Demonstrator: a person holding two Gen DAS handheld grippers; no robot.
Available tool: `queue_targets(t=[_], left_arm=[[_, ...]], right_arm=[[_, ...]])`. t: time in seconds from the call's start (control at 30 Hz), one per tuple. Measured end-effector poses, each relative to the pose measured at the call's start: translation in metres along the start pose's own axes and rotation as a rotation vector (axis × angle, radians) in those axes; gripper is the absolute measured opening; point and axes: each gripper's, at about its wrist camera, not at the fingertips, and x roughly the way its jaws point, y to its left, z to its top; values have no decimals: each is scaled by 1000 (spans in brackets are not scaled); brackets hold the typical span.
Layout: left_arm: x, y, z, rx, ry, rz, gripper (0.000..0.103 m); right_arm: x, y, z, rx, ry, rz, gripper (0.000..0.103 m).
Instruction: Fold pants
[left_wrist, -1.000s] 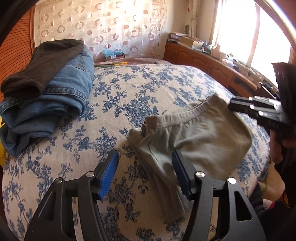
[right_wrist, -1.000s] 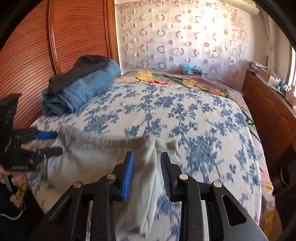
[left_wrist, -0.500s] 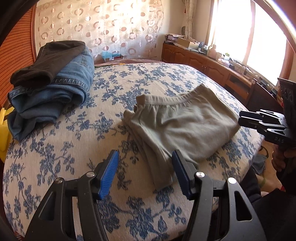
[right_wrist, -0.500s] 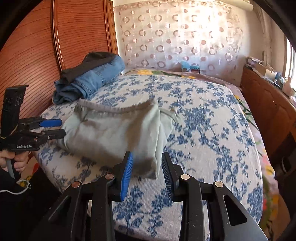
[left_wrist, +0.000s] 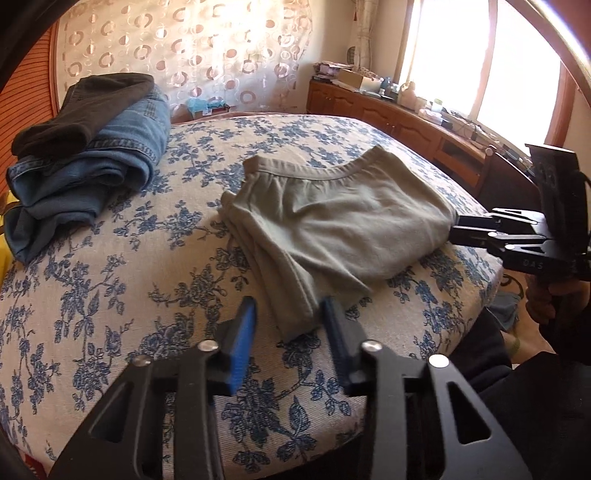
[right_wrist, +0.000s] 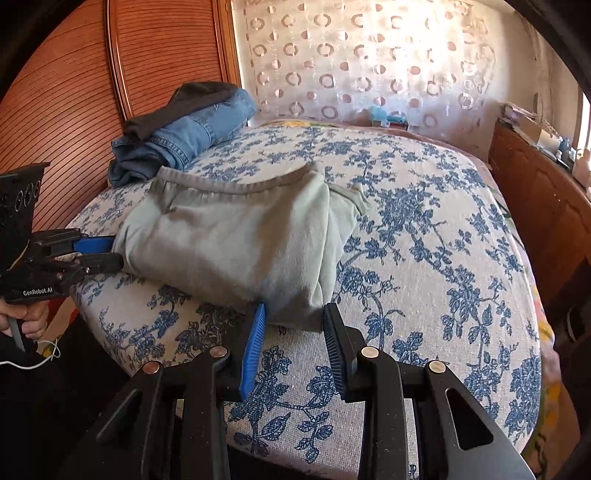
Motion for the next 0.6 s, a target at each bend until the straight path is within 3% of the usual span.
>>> queue_targets(t=[0.13,0.17,0.23,0.43,0.6], left_arm=[[-2,-2,0,12,-9,-14,18],[-2,-2,1,12,-11,-13,14],[-3,0,3,10,-21,-15,10],[-14,5,8,1,-46,-25,8],[-16,10,4,-17,-25,-40,8]], right_arm=[[4,-2,-1,-6,14,3,31],[4,-2,0,-8,14,4,18],[1,-5,2,-8,3,7,5],[-22,-17,5,23,-65,15,2],[-24,-12,-4,6,-30,30,2]])
